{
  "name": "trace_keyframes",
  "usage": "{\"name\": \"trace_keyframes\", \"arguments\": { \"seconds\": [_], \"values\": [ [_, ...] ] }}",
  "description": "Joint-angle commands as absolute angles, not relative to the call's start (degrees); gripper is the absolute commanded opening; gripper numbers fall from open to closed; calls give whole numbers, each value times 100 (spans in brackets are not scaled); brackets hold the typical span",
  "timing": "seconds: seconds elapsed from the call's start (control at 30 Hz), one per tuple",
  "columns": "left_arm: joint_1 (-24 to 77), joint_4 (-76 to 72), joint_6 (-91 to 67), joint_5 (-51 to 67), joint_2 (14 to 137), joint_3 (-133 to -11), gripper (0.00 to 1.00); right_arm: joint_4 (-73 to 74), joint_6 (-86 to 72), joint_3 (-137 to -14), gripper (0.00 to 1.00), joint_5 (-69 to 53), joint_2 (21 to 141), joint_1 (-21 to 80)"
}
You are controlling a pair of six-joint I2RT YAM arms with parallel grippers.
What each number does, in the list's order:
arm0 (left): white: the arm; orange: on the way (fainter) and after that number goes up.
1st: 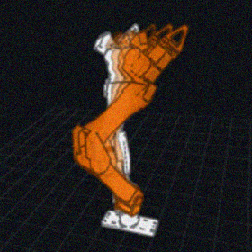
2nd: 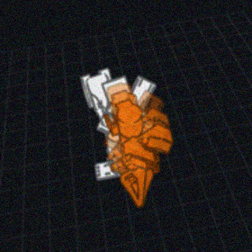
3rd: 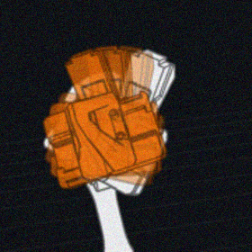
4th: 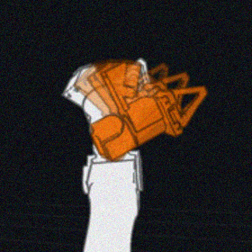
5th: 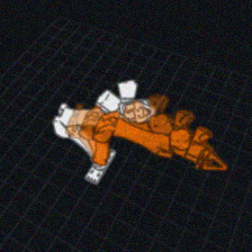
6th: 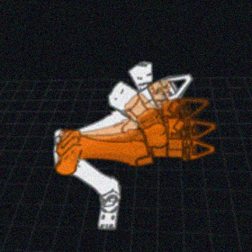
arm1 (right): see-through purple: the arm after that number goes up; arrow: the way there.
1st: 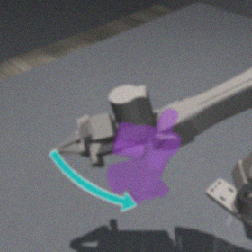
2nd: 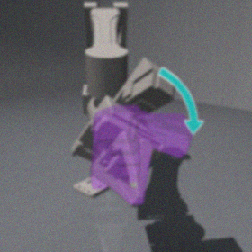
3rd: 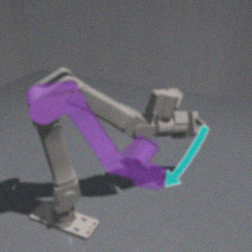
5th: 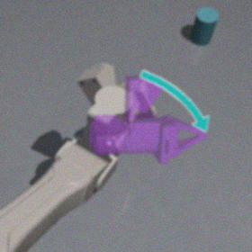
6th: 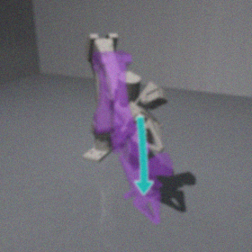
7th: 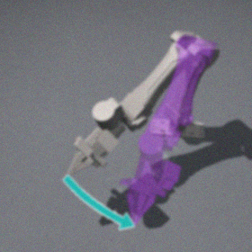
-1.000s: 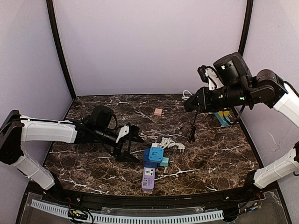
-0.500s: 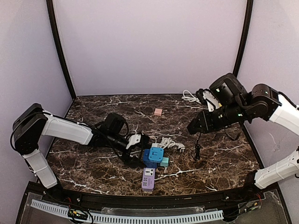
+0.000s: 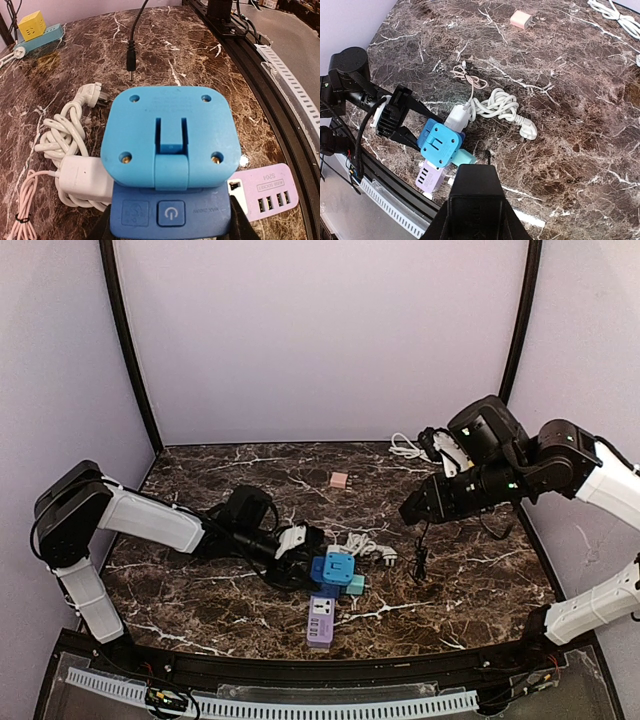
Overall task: Insert the plug
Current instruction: Socket the item at the center of the board, then insert the plug into the socket.
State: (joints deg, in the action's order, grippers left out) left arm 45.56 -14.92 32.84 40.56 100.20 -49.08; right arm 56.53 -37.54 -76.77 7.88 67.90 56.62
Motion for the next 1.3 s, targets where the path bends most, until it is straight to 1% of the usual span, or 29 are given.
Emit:
{"name": "trace_keyframes", "arguments": {
  "seconds": [0.0, 0.07, 0.13, 0.2, 0.27, 0.33, 0.47, 0.53, 0.73, 0.87, 1.03, 1.17, 1.27],
  "values": [
    [4591, -1965, 2350, 2950, 9773, -4579, 1, 5440, -3089, -7925, 0, 963, 7055, 5648],
    [4590, -2230, 1588, 1596, 9693, -4424, 1, 5454, -2691, -7992, 0, 822, 7275, 5647],
    [4593, -2436, 943, 822, 9634, -4233, 1, 5441, -2412, -7989, 0, 509, 7478, 5645],
    [4596, -2893, 460, 485, 9602, -3942, 1, 5406, -2271, -7918, 0, 209, 7644, 5654],
    [4668, -3436, 176, 396, 9614, -3576, 1, 5391, -2182, -7918, 0, 50, 7943, 5687],
    [4809, -3878, 158, 320, 9690, -3445, 1, 5339, -2270, -7986, 0, 171, 8220, 5779],
    [4930, -4111, 95, 133, 9976, -3455, 1, 3884, -2606, -7491, 0, 230, 8549, 6126],
    [4957, -4211, 167, 81, 10040, -3437, 1, 3453, -2770, -7374, 0, 239, 8786, 6200],
    [4987, -4671, 289, 75, 10005, -3164, 1, 3416, -2552, -7746, 0, 194, 9640, 6236],
    [4986, -4874, 274, 312, 9965, -2992, 1, 3148, -2393, -7493, 0, 139, 9806, 6240],
    [4992, -4824, 287, 426, 10005, -2994, 1, 3062, -1951, -7584, 0, 355, 10085, 6239],
    [4988, -4767, 327, 459, 10032, -3103, 1, 2947, -2037, -7381, 0, 342, 10231, 6259],
    [4988, -4389, 310, 425, 10037, -3268, 1, 3045, -2186, -7281, 0, 668, 10179, 6302]
  ]
}}
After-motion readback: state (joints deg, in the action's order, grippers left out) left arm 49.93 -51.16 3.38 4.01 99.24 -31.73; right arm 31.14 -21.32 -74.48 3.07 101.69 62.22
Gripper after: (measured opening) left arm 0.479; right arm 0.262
